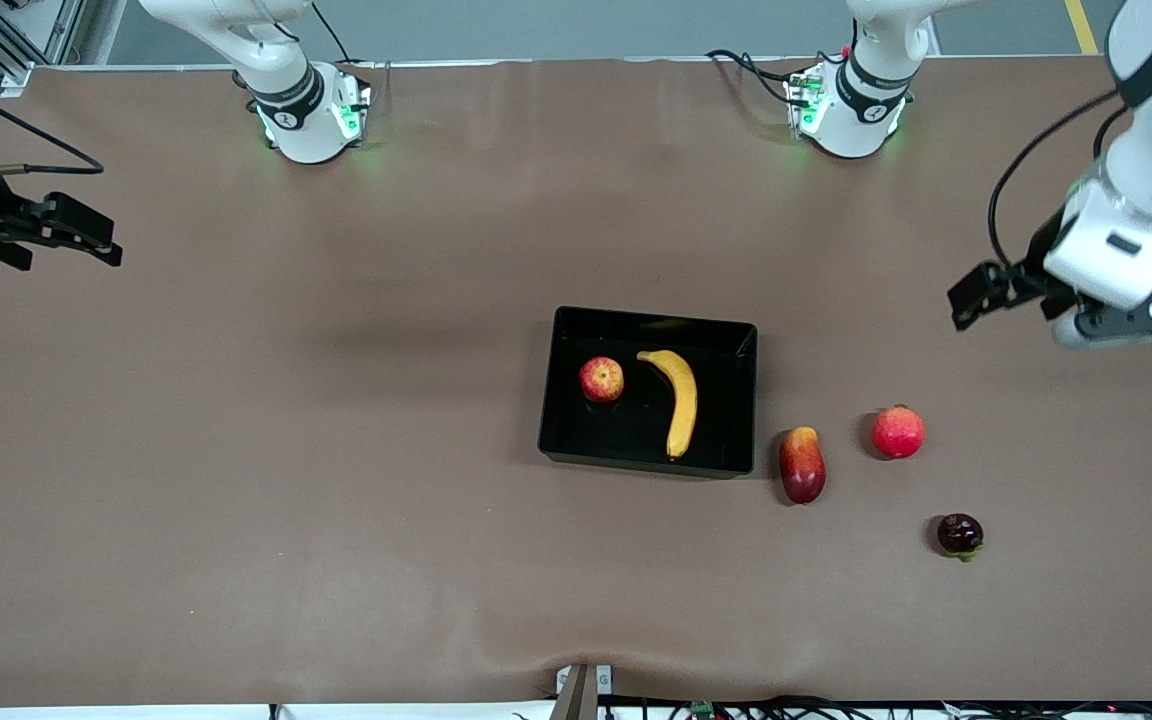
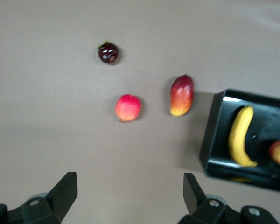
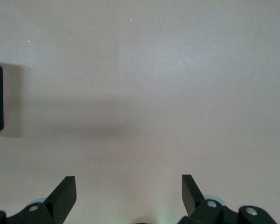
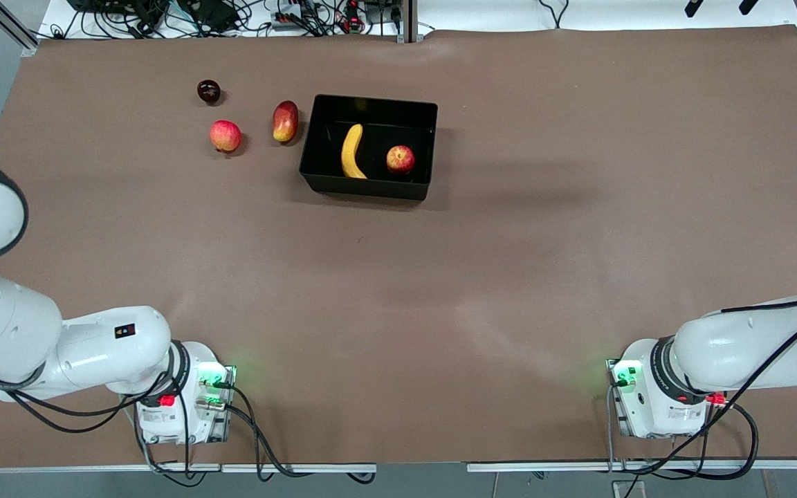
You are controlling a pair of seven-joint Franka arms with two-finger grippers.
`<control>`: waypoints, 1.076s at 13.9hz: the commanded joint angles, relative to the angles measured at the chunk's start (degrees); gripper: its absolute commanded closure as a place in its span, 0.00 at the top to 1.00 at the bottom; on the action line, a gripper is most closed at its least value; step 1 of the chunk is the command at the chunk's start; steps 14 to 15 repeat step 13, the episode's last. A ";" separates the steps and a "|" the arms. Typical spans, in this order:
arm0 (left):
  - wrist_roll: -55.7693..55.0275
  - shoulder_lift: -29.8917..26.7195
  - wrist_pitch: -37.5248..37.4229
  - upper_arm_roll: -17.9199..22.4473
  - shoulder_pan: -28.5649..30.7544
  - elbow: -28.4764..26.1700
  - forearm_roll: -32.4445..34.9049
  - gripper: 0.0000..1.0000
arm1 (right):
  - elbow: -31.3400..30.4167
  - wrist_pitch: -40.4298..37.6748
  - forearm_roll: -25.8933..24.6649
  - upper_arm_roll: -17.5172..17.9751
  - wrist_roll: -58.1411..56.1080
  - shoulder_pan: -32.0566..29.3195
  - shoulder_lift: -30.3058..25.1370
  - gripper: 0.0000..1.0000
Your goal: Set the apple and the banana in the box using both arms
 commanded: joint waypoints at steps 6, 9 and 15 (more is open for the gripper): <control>6.35 -9.06 -4.59 15.62 -12.11 -8.03 -4.23 1.00 | 0.43 -0.55 -0.69 0.11 0.72 -0.14 -0.09 1.00; 6.35 -8.35 -6.19 15.44 -12.28 -5.92 -3.79 1.00 | 0.43 -0.46 -0.69 0.11 0.72 -0.14 -0.09 1.00; 7.23 -7.30 -8.46 15.70 -11.76 -2.06 -3.18 1.00 | 0.43 -0.55 -0.78 0.11 0.72 -0.14 -0.09 1.00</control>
